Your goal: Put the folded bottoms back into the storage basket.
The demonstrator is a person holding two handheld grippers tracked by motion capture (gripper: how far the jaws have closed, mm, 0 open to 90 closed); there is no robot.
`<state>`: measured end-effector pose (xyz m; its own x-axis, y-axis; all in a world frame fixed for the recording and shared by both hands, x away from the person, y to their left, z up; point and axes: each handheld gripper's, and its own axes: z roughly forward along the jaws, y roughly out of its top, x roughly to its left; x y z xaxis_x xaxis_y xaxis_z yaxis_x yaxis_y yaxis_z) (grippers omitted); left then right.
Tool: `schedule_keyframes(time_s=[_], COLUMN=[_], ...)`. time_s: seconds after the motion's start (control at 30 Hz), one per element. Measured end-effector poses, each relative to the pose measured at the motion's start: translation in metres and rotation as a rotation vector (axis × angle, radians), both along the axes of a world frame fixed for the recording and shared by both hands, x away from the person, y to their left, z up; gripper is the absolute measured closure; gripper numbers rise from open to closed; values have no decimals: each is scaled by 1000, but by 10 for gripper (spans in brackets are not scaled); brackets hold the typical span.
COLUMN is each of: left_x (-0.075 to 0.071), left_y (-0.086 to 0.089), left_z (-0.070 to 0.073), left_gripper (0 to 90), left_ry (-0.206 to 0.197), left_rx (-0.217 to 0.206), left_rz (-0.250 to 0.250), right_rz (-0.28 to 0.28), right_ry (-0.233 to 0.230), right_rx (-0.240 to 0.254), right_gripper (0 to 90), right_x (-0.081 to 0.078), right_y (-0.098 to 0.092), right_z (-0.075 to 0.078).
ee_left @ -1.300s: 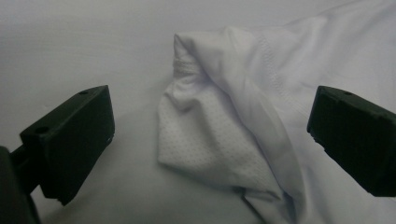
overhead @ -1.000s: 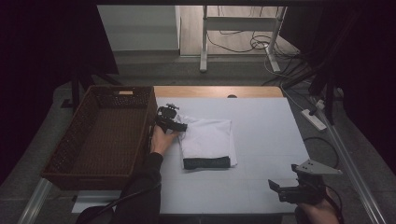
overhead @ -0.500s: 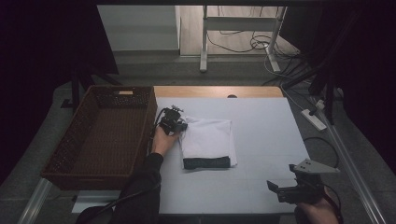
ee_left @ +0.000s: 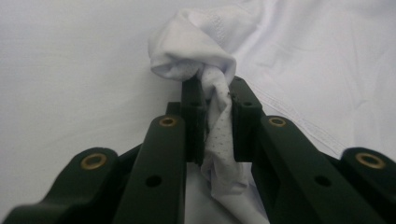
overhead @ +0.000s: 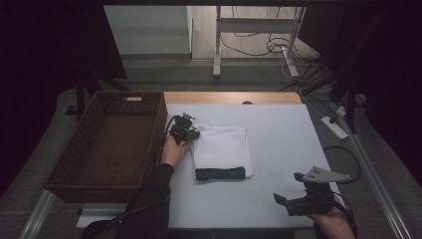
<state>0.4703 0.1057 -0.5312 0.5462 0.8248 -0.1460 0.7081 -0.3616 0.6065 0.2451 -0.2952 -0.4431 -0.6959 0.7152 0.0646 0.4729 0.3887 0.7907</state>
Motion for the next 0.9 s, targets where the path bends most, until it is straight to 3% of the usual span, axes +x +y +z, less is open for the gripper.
schedule_keyframes(time_s=[0.27,0.43,0.63,0.7,0.9], left_x=[-1,-2,-4,-4,-5], left_y=[0,-2,-4,-4,-4], left_z=[-1,0,-1,-1,-1], left_gripper=[787,787,788,788,788], left_ry=[-1,-10,-23,-24,-30], left_rx=[-9,7,19,18,18], left_rz=[13,16,18,19,22], right_rz=[88,113,130,133,150], right_ry=[-2,26,51,69,86], right_rx=[19,50,44,16,3], right_gripper=[0,0,0,0,0], right_x=[7,16,25,28,35], right_y=[16,27,36,42,53], right_z=[-2,-4,-10,-14,-19])
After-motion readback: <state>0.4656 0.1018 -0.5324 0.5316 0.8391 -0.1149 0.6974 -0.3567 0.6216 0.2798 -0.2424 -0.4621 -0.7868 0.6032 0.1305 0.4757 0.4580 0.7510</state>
